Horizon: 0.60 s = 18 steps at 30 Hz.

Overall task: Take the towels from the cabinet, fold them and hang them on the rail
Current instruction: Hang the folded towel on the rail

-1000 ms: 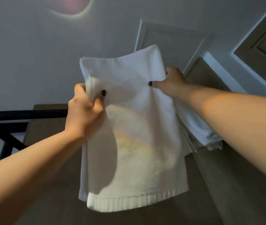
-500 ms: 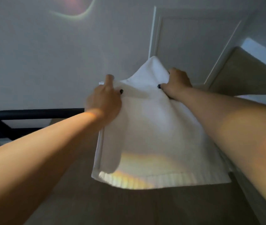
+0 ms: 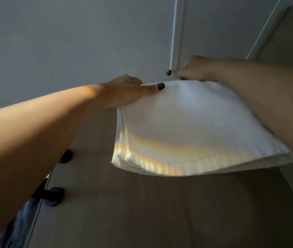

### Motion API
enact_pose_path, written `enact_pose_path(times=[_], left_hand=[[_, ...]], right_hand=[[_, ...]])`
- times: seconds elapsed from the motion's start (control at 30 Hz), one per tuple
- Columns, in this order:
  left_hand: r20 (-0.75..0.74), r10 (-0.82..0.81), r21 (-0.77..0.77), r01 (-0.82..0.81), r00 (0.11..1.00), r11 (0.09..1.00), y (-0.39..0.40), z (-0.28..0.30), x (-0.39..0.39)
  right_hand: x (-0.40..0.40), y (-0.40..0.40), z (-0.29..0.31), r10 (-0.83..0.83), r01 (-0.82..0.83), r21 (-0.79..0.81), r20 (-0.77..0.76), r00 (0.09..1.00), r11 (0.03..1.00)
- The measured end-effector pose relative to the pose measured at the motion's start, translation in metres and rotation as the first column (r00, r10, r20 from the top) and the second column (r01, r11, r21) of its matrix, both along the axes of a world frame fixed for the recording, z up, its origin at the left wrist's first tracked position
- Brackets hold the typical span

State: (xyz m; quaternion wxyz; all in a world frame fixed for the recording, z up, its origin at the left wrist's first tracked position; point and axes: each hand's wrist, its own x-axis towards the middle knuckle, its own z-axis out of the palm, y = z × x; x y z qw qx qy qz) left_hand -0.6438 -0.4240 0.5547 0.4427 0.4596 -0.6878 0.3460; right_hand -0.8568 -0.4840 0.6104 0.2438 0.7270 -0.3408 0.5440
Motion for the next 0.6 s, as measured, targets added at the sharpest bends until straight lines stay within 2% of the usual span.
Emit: enact_pose_path(times=[0.07,0.13,0.2,0.23,0.27,0.33,0.37,0.43,0.5,0.53,0.6], left_hand=[[0.025,0.017,0.036,-0.018,1.000,0.999,0.004,0.000,-0.001],[0.041,0.011,-0.005,-0.011,0.999,1.000,0.004,-0.002,0.001],[-0.004,-0.103,-0.132,0.101,0.995,0.986,-0.003,-0.004,0.005],[-0.061,-0.226,-0.219,0.208,0.972,0.953,-0.008,-0.006,0.008],[-0.124,-0.394,-0.323,0.338,0.911,0.884,-0.012,-0.011,0.011],[-0.174,-0.708,-0.547,0.531,0.684,0.647,-0.021,-0.029,0.016],[-0.181,-0.777,-0.643,0.525,0.603,0.558,-0.024,-0.045,0.019],[-0.276,-0.816,-0.731,0.440,0.507,0.521,-0.038,-0.076,0.027],[-0.443,-0.815,-0.686,0.444,0.373,0.576,-0.060,-0.098,0.044],[-0.525,-0.784,-0.607,0.500,0.331,0.617,-0.070,-0.107,0.051],[-0.591,-0.723,-0.395,0.652,0.359,0.647,-0.084,-0.117,0.060]], right_hand=[[0.002,0.006,-0.014,0.006,-0.002,0.078,-0.044,0.999,0.997],[0.006,0.009,-0.028,-0.014,0.025,0.105,-0.108,0.994,0.994],[0.010,0.007,-0.034,-0.012,0.020,0.076,-0.101,0.995,0.997],[0.011,0.006,-0.035,-0.003,0.010,0.068,-0.094,0.996,0.998],[0.014,0.007,-0.036,0.011,-0.003,0.079,-0.095,0.995,0.997],[0.017,0.011,-0.035,0.049,-0.033,0.137,-0.119,0.992,0.990],[0.019,0.013,-0.034,0.059,-0.034,0.163,-0.151,0.987,0.986],[0.018,0.014,-0.034,0.046,-0.017,0.174,-0.167,0.985,0.985],[0.019,0.015,-0.034,-0.041,0.054,0.116,-0.111,0.993,0.992],[0.020,0.018,-0.038,-0.077,0.082,0.060,-0.091,0.993,0.995],[0.027,0.031,-0.060,-0.102,0.086,-0.121,-0.131,0.986,0.989]])
